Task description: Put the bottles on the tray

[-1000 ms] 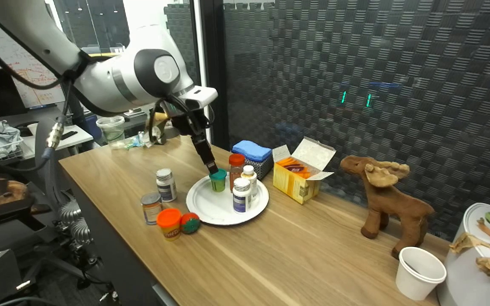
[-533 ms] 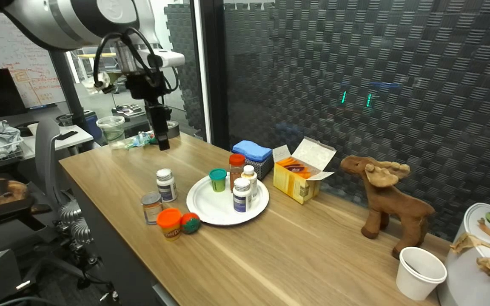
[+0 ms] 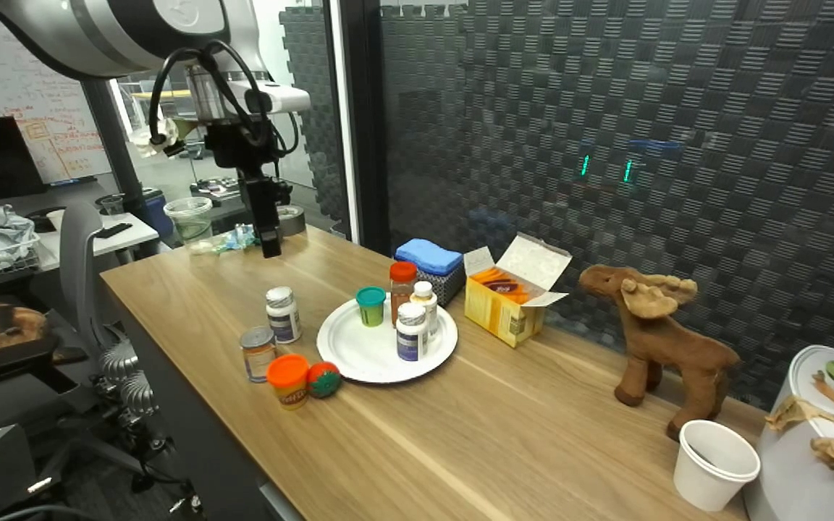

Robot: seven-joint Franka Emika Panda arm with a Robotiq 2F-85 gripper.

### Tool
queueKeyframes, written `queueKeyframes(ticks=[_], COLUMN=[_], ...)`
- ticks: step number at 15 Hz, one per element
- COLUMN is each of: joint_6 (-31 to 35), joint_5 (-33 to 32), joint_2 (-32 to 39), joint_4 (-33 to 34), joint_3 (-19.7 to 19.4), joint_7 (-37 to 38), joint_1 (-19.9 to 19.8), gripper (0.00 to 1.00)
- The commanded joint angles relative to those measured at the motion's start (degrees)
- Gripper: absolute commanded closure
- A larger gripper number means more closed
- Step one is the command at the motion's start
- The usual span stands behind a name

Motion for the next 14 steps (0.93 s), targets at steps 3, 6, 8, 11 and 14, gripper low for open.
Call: queueKeyframes(ticks=[3, 6, 8, 11, 14], joint_6=[4.55, 7.62, 8.63, 11.75, 15.57], joint_5=[0.36, 0.03, -0.03, -1.22, -4.47], joint_2=[0.19, -0.12, -0.21, 1.47, 4.8], joint_4=[-2.07, -4.76, -6.32, -7.8, -7.15], joint_3=[3.9, 5.19, 6.01, 6.65, 6.38], joint_7=[-0.53, 1.72, 1.54, 2.24, 4.42], joint_1=[-2.49, -2.25, -2.11, -1.99, -1.57], gripper=[0.0, 0.0, 0.0, 0.0, 0.0])
